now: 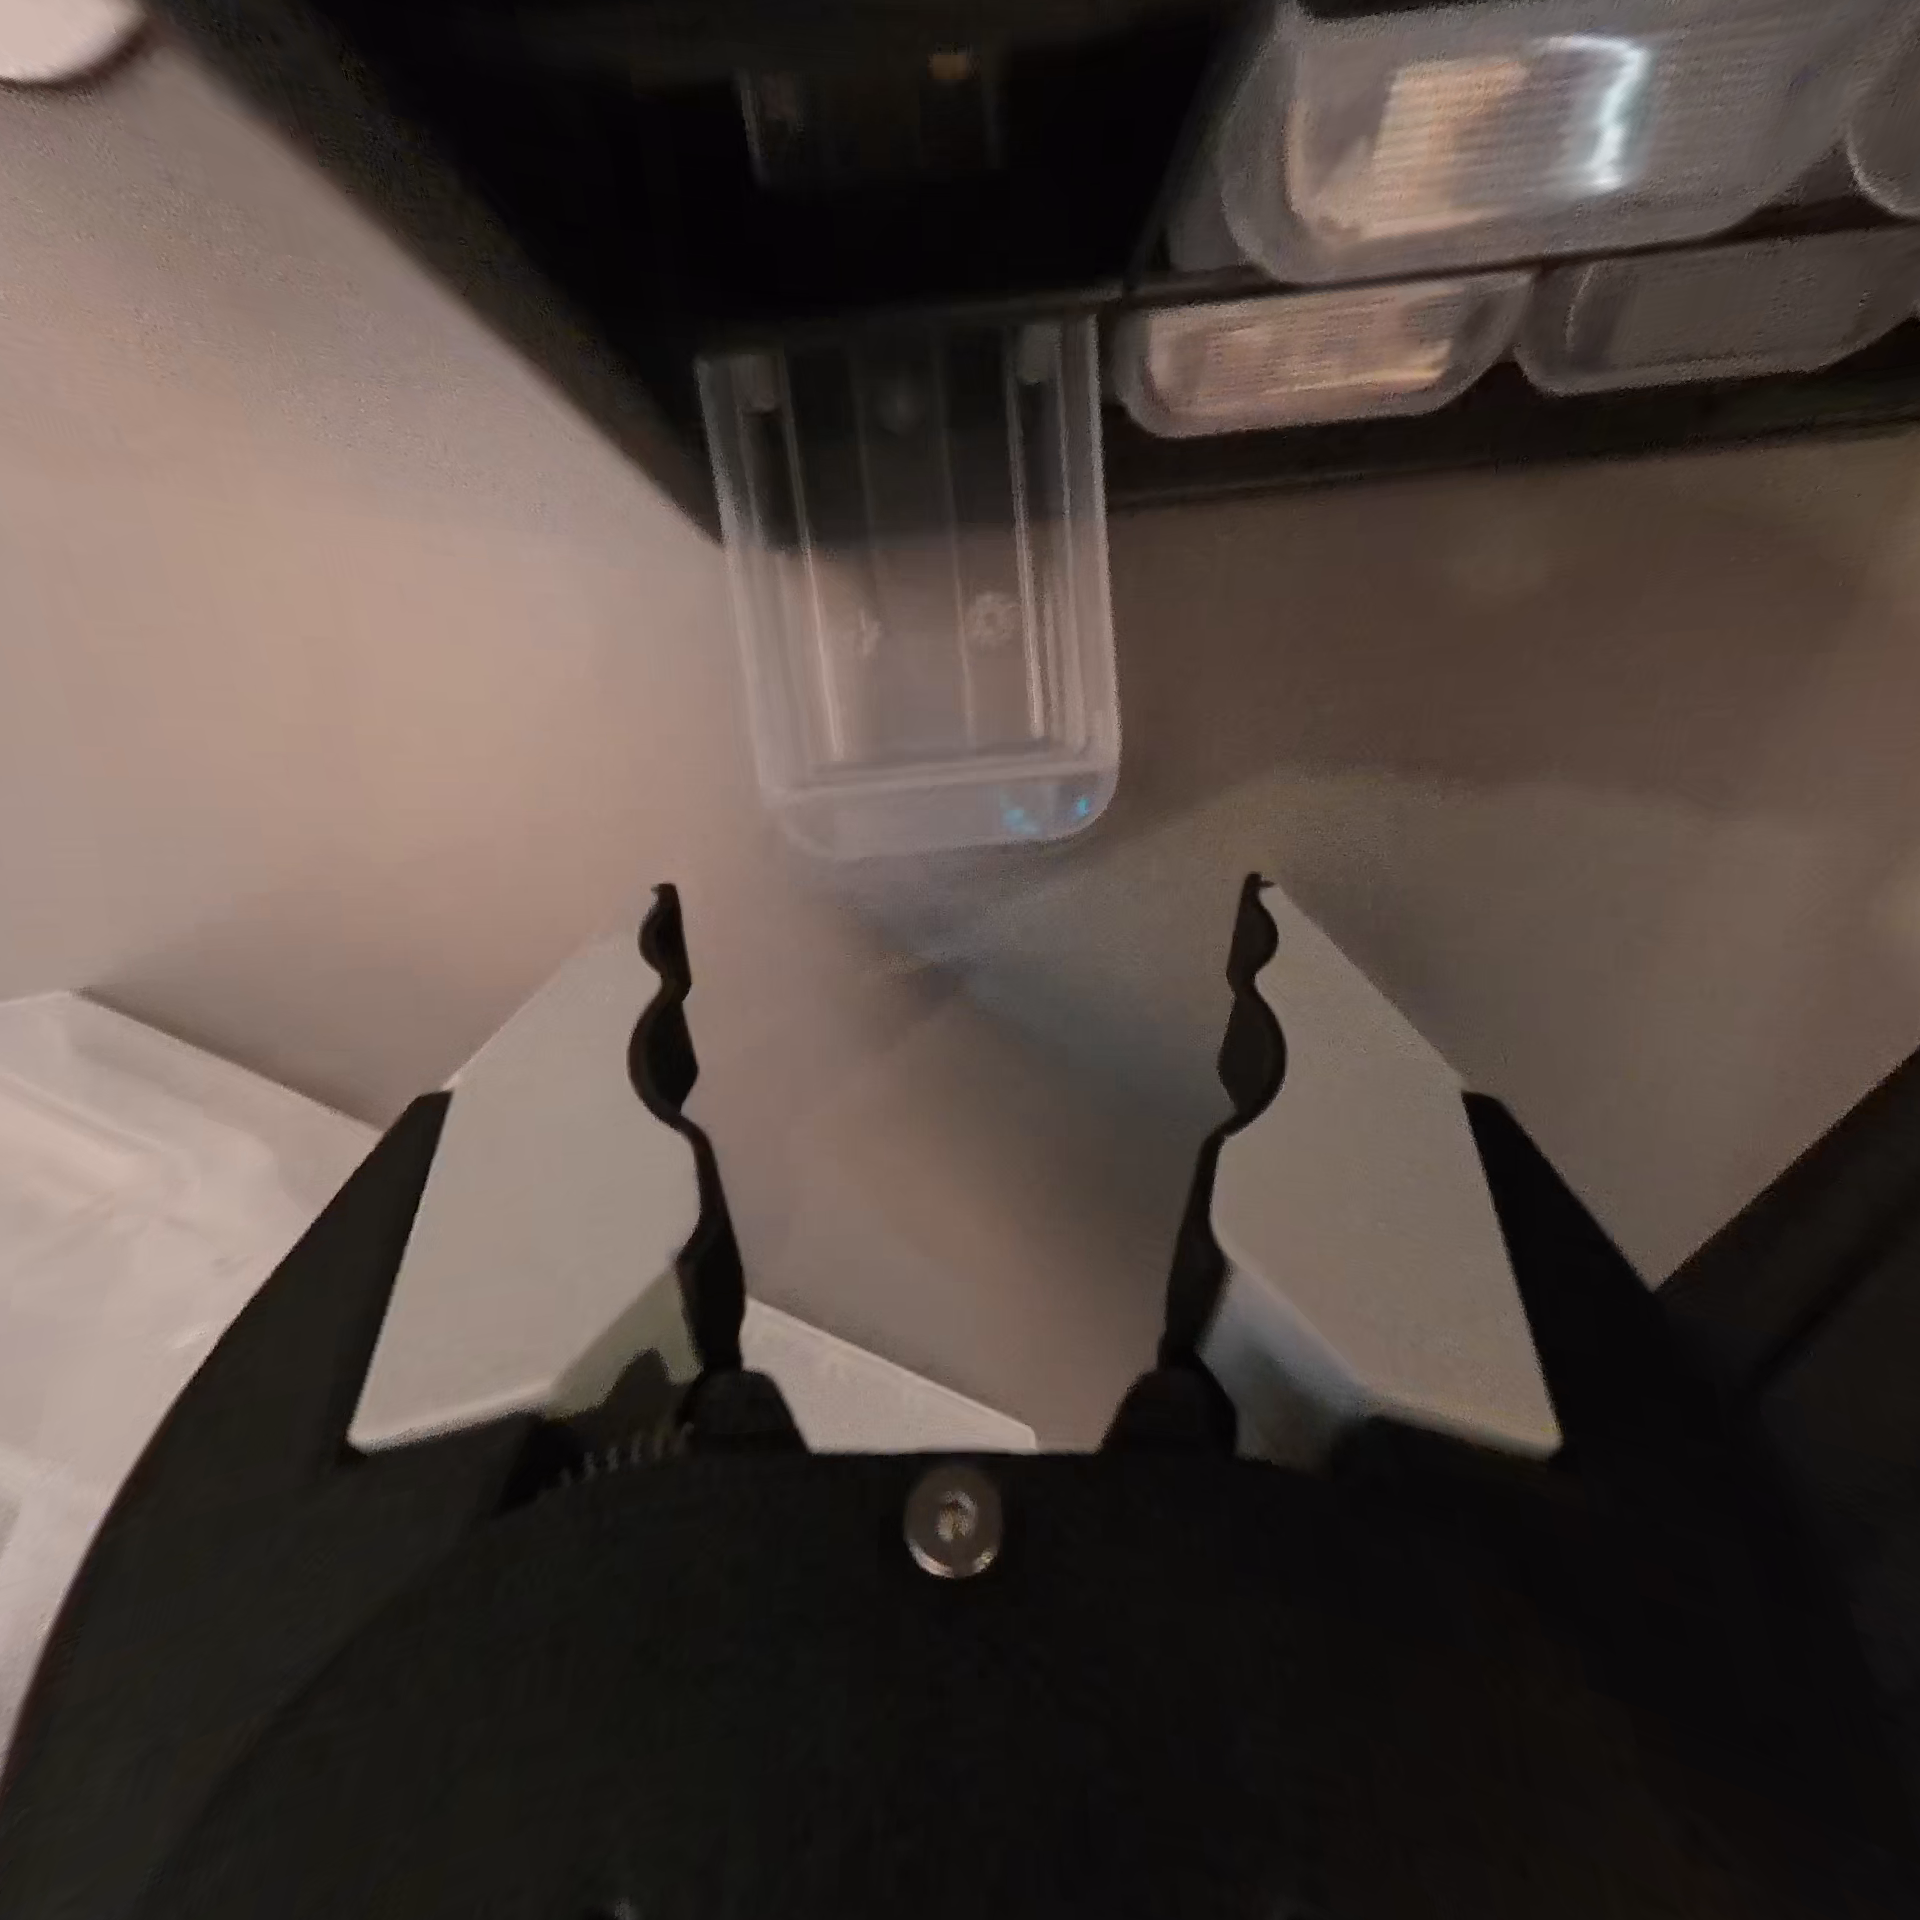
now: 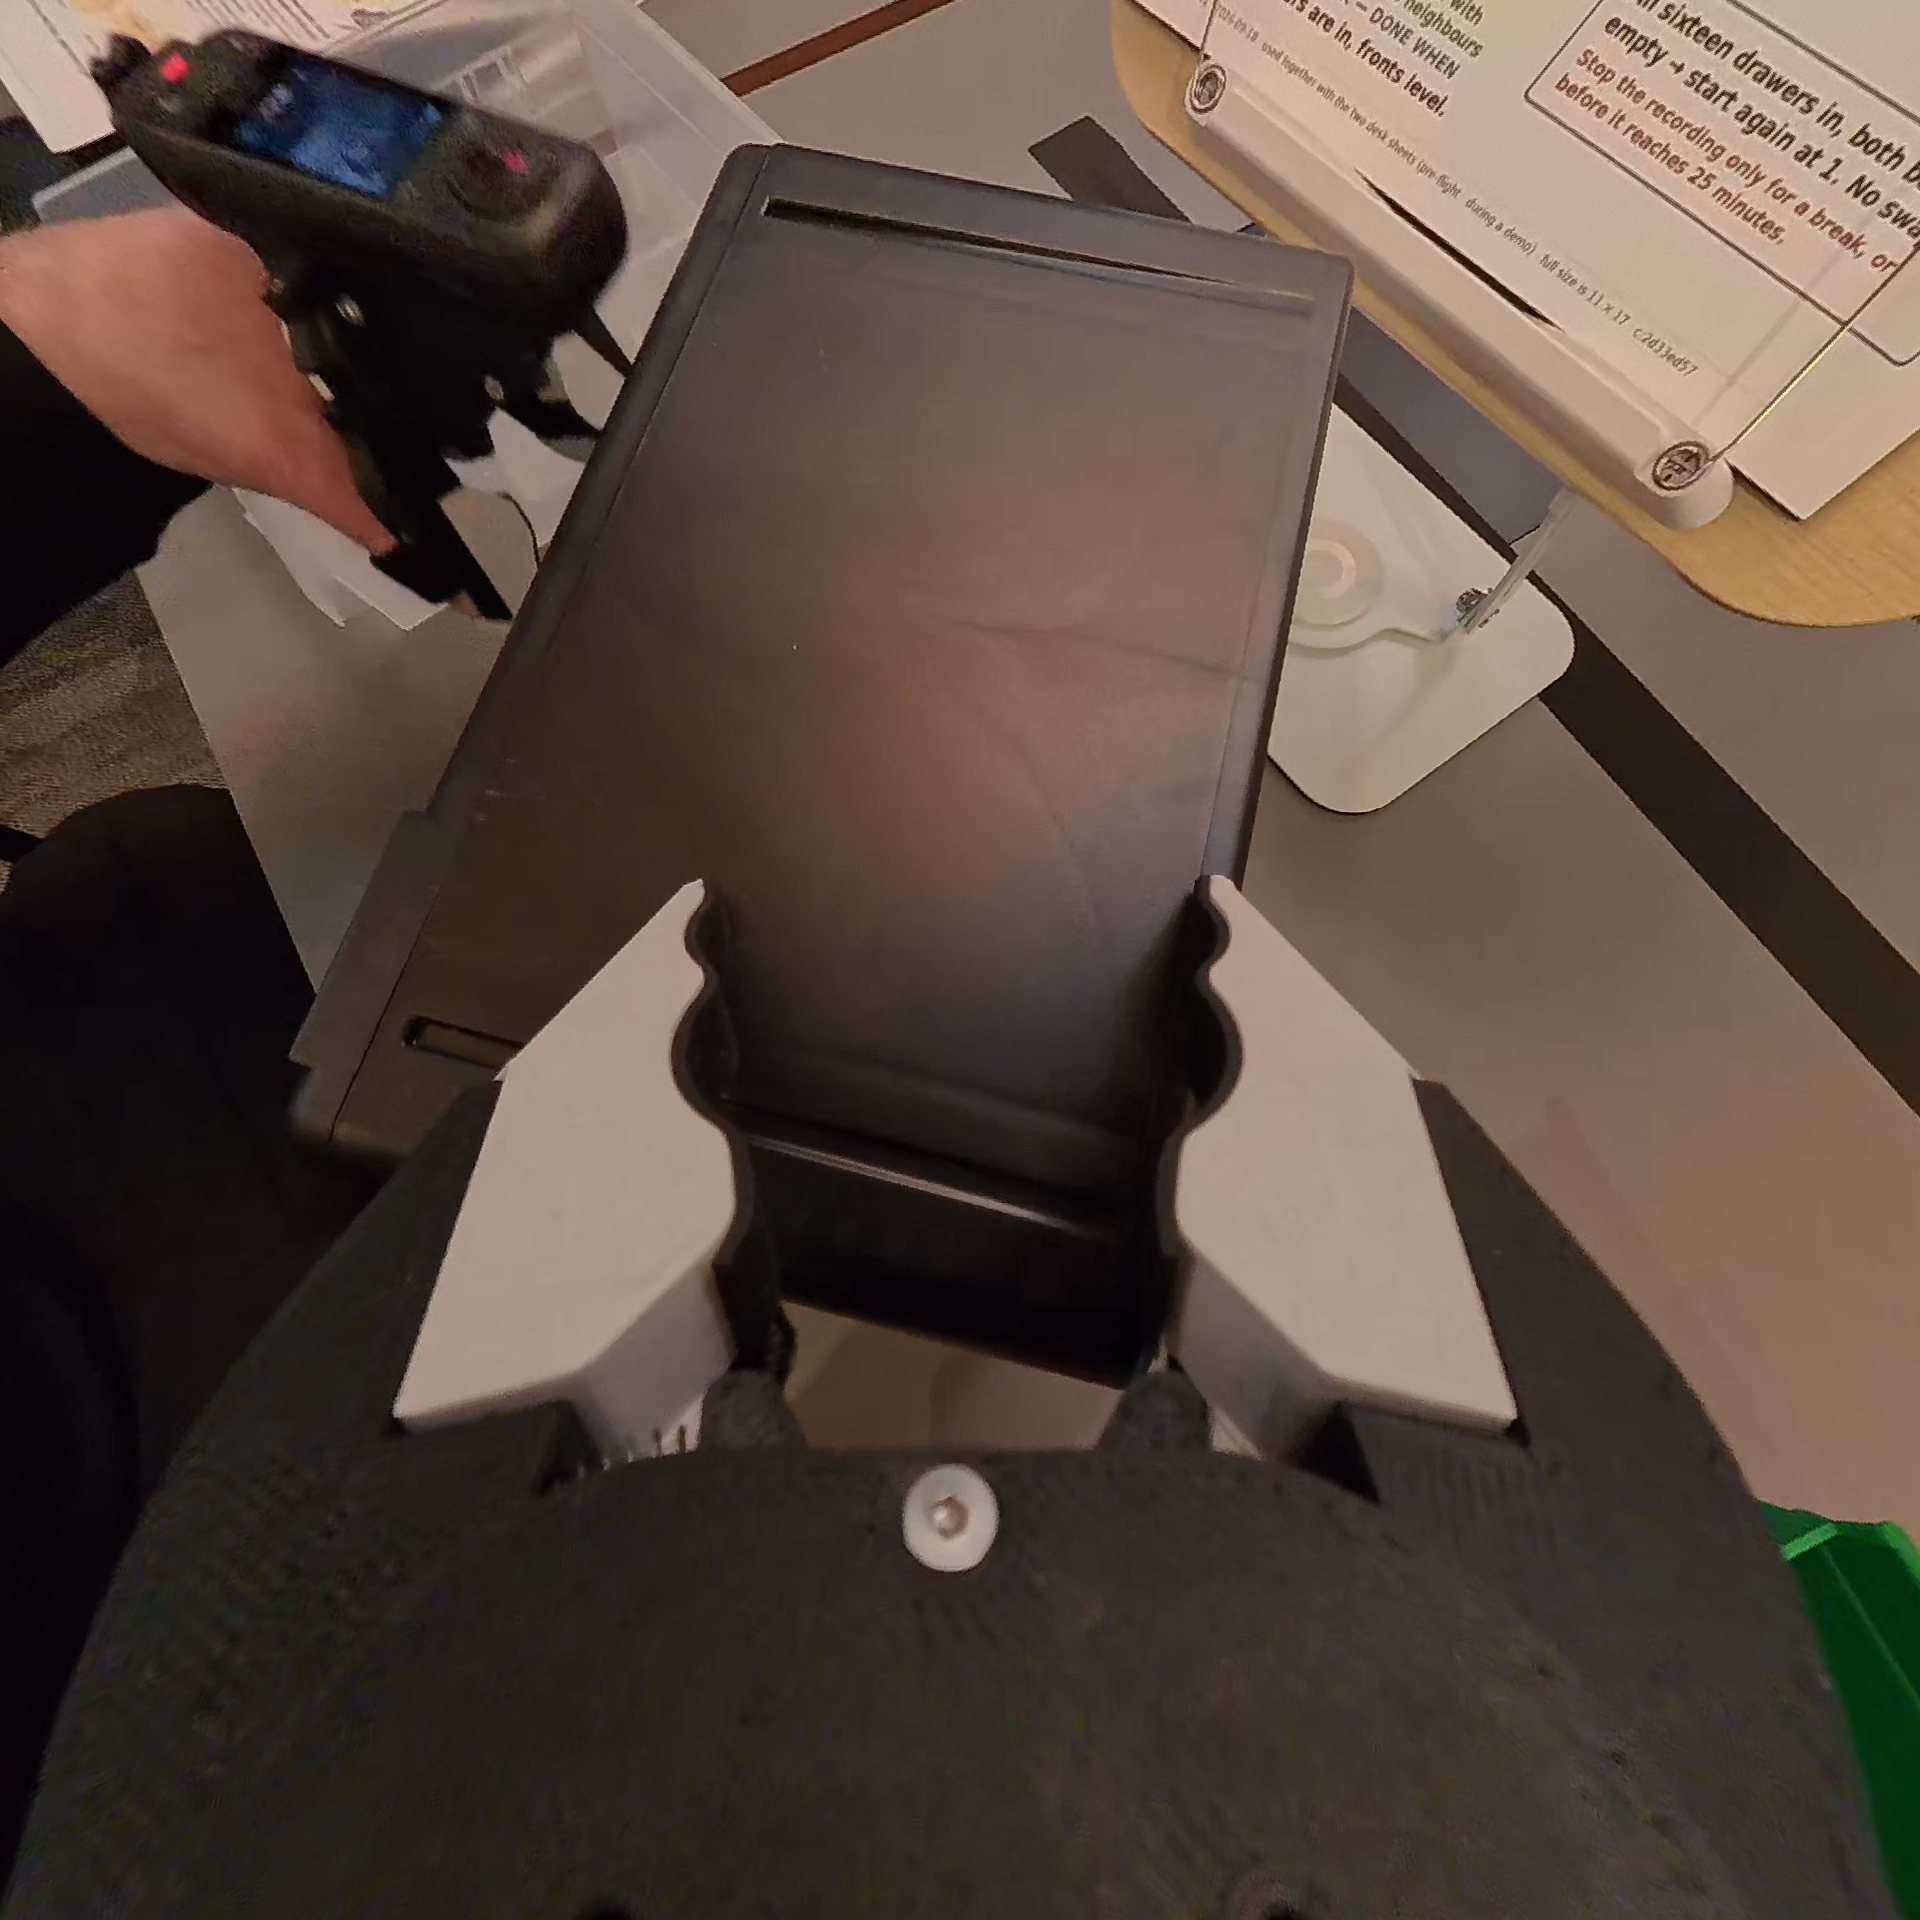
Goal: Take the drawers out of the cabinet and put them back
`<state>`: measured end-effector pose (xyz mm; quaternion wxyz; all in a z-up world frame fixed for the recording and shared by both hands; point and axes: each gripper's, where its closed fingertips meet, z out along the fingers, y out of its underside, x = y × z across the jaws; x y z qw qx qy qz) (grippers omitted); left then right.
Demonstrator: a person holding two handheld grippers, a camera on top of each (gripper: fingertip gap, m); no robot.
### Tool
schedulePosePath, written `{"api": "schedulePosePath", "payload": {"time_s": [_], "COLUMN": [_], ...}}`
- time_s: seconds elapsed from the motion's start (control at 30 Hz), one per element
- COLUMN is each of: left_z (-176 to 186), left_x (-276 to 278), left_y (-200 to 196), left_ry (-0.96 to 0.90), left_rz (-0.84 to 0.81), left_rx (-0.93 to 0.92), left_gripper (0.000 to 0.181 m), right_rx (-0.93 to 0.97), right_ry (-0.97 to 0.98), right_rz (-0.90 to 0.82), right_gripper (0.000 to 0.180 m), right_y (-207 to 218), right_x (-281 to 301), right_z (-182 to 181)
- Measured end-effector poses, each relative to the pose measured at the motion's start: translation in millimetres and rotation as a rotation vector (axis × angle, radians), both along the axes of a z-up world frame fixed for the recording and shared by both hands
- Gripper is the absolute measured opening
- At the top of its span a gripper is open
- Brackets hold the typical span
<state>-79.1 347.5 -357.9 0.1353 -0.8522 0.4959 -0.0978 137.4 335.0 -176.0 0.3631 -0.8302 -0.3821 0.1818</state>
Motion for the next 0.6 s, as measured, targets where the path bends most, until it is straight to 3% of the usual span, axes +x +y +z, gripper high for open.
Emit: {"api": "schedulePosePath", "payload": {"time_s": [0.2,0.37,0.6], "left_z": [2,9,-8], "left_x": [-22,11,23], "left_y": [40,60,79], "left_ry": [0.107,-0.009,-0.199], "left_rz": [0.066,0.123,0.431], "left_rx": [0.155,0.208,0.136], "left_gripper": [0.075,0.074,0.083], "right_rx": [0.011,0.018,0.022], "right_ry": [0.014,0.021,0.023], "right_rz": [0.002,-0.011,-0.017], "right_gripper": [0.087,0.086,0.085], "right_y": [0,2,2], "right_x": [0,1,1], "right_z": [0,0,0]}}
